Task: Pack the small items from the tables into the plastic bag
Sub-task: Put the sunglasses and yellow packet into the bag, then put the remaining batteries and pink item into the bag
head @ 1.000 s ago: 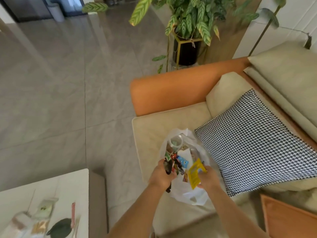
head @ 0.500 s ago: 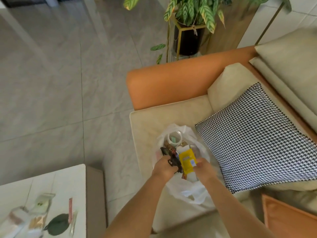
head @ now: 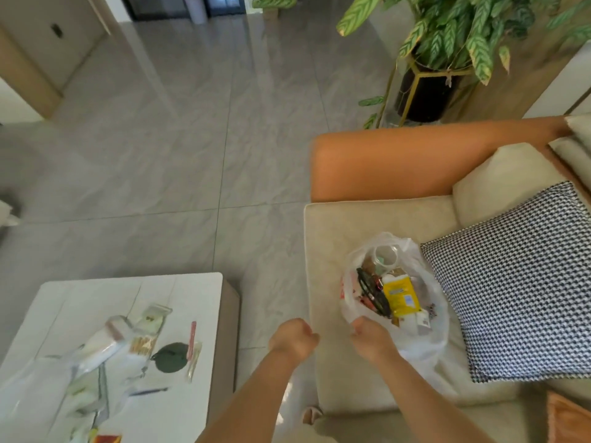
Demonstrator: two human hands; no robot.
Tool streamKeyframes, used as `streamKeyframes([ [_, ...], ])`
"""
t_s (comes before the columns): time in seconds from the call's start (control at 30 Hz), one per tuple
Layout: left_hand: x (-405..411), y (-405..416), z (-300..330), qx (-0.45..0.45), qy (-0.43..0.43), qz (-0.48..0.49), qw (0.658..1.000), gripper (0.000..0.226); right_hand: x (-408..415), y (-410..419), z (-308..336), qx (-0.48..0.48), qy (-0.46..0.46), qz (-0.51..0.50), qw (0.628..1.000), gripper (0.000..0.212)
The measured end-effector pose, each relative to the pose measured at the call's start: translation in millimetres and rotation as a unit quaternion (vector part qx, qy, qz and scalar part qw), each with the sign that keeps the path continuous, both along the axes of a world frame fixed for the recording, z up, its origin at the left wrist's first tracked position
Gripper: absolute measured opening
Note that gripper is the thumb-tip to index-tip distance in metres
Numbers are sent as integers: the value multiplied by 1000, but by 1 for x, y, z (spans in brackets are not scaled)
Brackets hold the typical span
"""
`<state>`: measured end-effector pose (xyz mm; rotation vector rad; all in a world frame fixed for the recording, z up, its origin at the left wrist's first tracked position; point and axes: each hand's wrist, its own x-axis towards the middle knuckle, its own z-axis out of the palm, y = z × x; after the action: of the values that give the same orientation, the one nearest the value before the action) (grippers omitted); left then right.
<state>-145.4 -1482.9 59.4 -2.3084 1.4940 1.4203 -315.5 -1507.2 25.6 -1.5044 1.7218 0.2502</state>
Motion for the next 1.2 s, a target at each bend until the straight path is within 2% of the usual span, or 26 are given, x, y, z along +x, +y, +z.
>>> streamKeyframes([
  [0.1,37,40,2,20,6,36,999,36,41,23,8,2,-19,29,999,8],
  [0.17,64,71,0,25,6,74,997,42,71,40,10,6,-31,48,998,23],
  [0.2,78,87,-1,28,5,95,995,42,86,50,11,8,-38,56,998,21],
  [0.27,105,119,-2,33,-6,128,991,41,118,71,15,15,-38,76,996,5],
  [0.43,173,201,-12,34,-33,206,978,40,203,130,17,28,-32,158,986,15],
  [0.47,187,217,-15,38,-36,222,974,41,219,142,18,32,-27,181,983,10],
  [0.5,199,232,-18,42,-37,235,970,43,234,155,19,36,-32,193,980,15],
  [0.57,223,262,-22,48,-40,260,964,48,264,179,18,48,-47,206,976,39],
  [0.63,243,289,-28,51,-39,291,954,48,290,201,21,56,-53,236,969,45],
  [0.87,301,372,-48,60,-13,397,916,36,370,255,14,67,-32,368,927,47],
  [1.2,349,436,-111,98,7,517,851,43,449,285,-49,61,9,495,867,45],
])
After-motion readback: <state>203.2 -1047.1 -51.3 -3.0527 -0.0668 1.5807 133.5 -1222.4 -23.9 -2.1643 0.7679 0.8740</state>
